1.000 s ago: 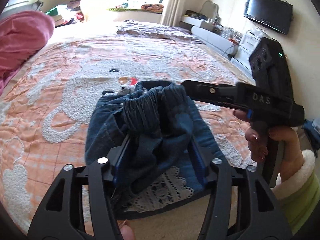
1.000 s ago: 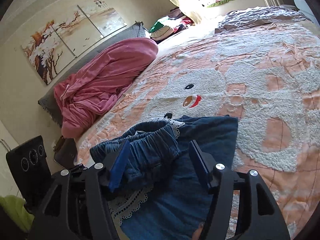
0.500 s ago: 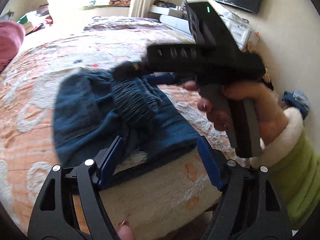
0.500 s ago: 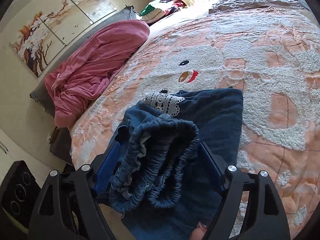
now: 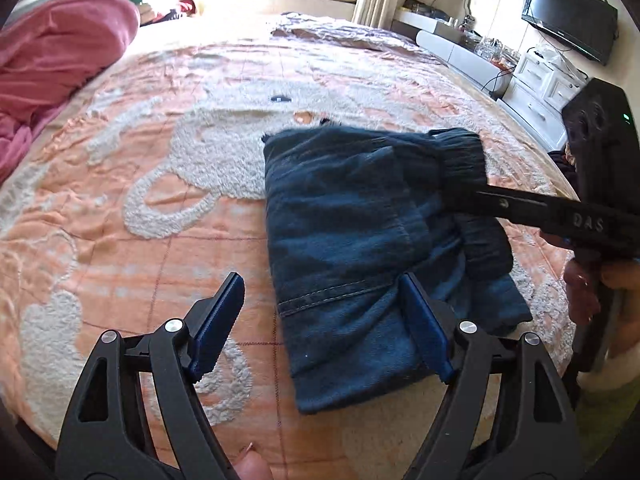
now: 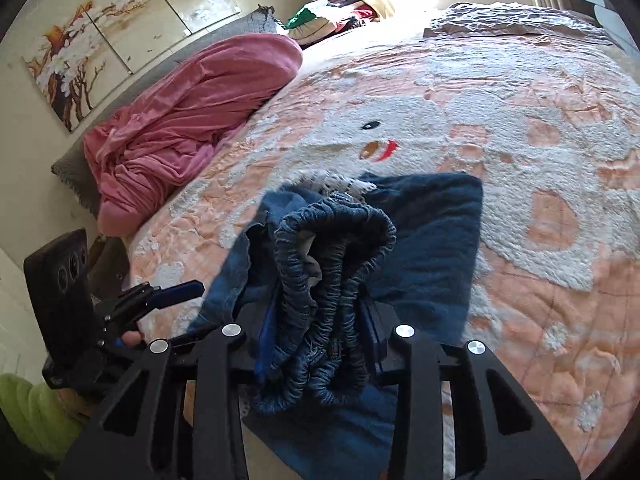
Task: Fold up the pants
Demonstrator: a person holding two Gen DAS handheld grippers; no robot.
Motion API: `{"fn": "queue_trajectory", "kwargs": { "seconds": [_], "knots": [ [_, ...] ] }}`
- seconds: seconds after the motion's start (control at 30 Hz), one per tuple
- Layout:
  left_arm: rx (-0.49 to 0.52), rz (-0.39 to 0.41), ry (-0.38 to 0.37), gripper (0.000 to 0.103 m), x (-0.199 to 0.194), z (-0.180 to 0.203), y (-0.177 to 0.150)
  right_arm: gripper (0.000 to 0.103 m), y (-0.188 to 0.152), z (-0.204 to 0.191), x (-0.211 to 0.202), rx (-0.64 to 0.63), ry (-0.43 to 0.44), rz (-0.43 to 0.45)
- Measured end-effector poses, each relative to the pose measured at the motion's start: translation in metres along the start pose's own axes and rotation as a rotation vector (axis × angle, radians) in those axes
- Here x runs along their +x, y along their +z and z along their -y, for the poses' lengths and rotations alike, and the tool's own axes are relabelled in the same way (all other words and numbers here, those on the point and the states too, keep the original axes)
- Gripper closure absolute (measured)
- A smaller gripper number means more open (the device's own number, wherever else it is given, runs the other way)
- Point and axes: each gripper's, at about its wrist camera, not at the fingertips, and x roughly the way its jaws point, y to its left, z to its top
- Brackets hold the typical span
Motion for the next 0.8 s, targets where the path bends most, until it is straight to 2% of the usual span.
{"fn": "queue_trajectory", "kwargs": {
  "seconds": [0.13, 0.27, 0.5, 0.8],
  "knots": [
    [0.041, -0.003, 0.018, 0.031, 0.009, 0.003, -0.008, 0.065, -0.008, 0.010, 0.013, 0.016, -0.057, -0.026],
    [0.033, -0.014, 0.012, 0.030, 0.012, 0.002, -0.007, 0.057, -0.009, 0.016, 0.016, 0.027, -0.064, -0.023],
    [0.032, -0.017, 0.022, 0.028, 0.012, 0.004, -0.006, 0.044, -0.012, 0.012, 0.011, 0.007, -0.112, -0.004],
    [0.033, -0.015, 0.028, 0.027, 0.010, 0.006, -0.007, 0.034, -0.020, 0.005, -0.002, -0.019, -0.163, 0.036]
  ]
}}
